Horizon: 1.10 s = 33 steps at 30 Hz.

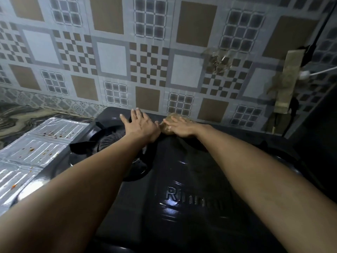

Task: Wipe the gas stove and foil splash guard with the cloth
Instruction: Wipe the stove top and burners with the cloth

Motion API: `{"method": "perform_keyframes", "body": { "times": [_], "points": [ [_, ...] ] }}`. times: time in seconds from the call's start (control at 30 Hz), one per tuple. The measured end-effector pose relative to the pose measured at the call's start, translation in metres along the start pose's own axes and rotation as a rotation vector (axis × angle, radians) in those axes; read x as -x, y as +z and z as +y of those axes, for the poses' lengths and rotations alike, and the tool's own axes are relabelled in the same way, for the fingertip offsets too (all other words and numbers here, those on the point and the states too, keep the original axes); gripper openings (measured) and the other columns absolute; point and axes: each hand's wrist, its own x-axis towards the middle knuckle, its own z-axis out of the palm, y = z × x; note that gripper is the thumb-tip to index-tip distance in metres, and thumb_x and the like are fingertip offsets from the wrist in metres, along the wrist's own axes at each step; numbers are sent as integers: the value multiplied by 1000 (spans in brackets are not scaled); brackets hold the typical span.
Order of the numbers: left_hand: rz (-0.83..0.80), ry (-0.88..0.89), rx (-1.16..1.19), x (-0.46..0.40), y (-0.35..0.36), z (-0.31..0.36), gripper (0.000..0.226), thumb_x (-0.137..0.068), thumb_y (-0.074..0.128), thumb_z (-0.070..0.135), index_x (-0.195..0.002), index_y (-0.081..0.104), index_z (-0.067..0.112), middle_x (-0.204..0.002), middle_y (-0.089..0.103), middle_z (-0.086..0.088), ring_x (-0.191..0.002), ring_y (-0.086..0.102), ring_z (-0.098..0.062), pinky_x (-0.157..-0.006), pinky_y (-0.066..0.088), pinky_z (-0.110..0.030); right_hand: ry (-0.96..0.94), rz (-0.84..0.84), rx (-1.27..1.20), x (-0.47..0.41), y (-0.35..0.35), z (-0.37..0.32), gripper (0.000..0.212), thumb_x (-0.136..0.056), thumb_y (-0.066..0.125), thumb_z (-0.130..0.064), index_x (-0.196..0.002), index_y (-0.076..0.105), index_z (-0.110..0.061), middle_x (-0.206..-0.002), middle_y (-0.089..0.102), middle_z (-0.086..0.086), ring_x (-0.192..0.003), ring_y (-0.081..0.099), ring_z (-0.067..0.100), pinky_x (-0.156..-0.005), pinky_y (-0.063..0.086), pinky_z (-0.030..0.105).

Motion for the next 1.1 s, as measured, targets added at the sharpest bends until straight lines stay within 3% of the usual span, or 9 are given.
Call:
{"method": "perform_keyframes", "body": {
  "times": [0.17,0.3,0.4,0.53,0.7,0.87,1.0,1.1],
  "points": [
    [-14,95,-36,-11,1,31,67,-101,19,45,-153,12,2,-162,-1,-14,-149,-9,-29,-116,-8,-57,-42,-43,53,1,0,31,51,-106,14,-28,-154,-2,-20,-162,-10,9,-149,-11,23,-119,-9,38],
    [-87,160,-53,-17,1,49,67,-101,25,42,-152,12,1,-162,1,-15,-149,-7,-30,-117,-4,-57,6,-97,28,24,-5,83,56,-106,24,-34,-154,-1,-24,-162,-11,11,-149,-11,28,-118,-7,39],
    [-169,186,-51,-21,3,59,62,-100,33,39,-149,23,1,-160,13,-14,-149,1,-29,-115,-3,-63,84,-138,31,50,-9,132,58,-105,29,-35,-154,-1,-27,-162,-8,12,-149,-4,34,-118,-3,42],
    [-234,211,-91,-23,7,65,55,-99,38,41,-143,37,8,-155,28,-8,-148,11,-28,-110,1,-70,185,-153,23,76,-16,179,60,-103,39,-31,-154,7,-31,-163,3,8,-149,10,28,-118,8,37],
    [-244,133,-16,-26,9,66,57,-96,45,35,-147,34,12,-157,26,-7,-149,9,-27,-111,3,-70,76,-56,17,69,-14,153,59,-102,41,-29,-154,14,-20,-160,19,14,-147,17,27,-115,13,30],
    [-230,114,-16,-27,11,65,55,-95,45,34,-146,36,14,-157,26,-8,-149,7,-28,-111,0,-69,-40,-33,17,30,-14,98,58,-103,38,-32,-154,12,-21,-162,8,13,-149,9,29,-117,7,37],
    [-256,65,-32,-27,2,73,51,-93,45,33,-139,45,12,-149,39,-15,-145,21,-31,-112,2,-68,-44,-69,-25,36,-17,118,58,-101,45,-32,-153,18,-31,-163,7,8,-149,10,28,-118,7,38],
    [-243,62,-68,-24,-4,87,52,-94,44,35,-138,45,7,-147,41,-18,-142,27,-34,-114,4,-66,-2,-62,-120,52,-17,142,56,-96,55,-32,-148,32,-36,-161,17,6,-145,21,29,-117,12,39]
  ]
}}
